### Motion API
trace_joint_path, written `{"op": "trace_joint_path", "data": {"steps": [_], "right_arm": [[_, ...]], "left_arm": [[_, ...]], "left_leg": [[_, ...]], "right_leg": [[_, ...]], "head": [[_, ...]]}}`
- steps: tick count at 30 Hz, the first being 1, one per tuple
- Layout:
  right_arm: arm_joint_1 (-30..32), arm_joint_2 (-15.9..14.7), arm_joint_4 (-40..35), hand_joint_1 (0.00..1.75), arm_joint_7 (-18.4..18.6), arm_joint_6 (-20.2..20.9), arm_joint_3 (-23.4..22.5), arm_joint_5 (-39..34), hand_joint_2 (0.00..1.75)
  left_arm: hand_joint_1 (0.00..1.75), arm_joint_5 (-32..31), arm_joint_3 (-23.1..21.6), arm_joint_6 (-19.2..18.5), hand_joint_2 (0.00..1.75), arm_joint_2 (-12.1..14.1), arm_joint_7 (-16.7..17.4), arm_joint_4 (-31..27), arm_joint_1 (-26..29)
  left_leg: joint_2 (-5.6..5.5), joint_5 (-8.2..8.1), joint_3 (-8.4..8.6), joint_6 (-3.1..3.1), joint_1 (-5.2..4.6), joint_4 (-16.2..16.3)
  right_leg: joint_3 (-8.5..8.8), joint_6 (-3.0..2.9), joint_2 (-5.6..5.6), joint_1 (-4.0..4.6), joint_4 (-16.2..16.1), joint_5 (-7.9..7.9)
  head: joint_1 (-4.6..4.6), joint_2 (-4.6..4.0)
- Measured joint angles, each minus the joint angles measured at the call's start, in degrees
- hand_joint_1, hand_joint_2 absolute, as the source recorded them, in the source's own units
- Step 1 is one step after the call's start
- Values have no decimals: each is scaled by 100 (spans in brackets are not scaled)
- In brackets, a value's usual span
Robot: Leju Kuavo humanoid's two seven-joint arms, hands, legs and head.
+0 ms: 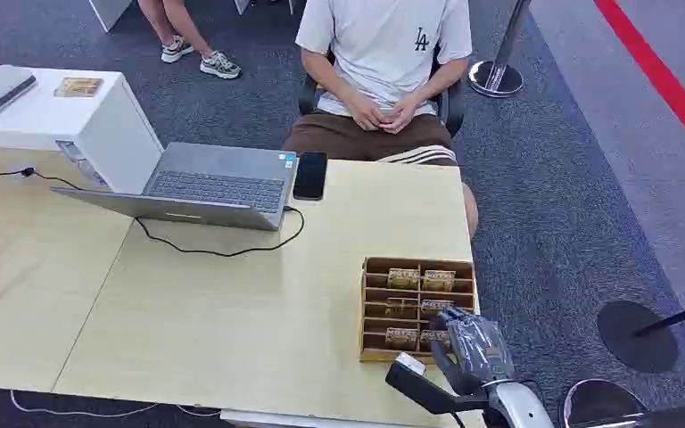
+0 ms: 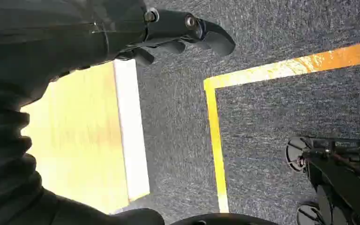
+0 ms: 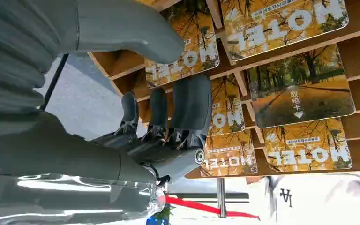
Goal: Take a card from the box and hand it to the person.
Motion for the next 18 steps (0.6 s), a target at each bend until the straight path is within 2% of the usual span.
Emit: {"op": "trace_joint_path", "data": {"steps": [18], "right_arm": [[0, 0, 0, 157, 0, -13, 4, 0, 175]], "left_arm": [[0, 0, 0, -2, 175, 0, 7, 0, 0]], "left_leg": [[0, 0, 0, 0, 0, 0]], "right_leg": [[0, 0, 0, 0, 0, 0]], "head": [[2, 0]]}}
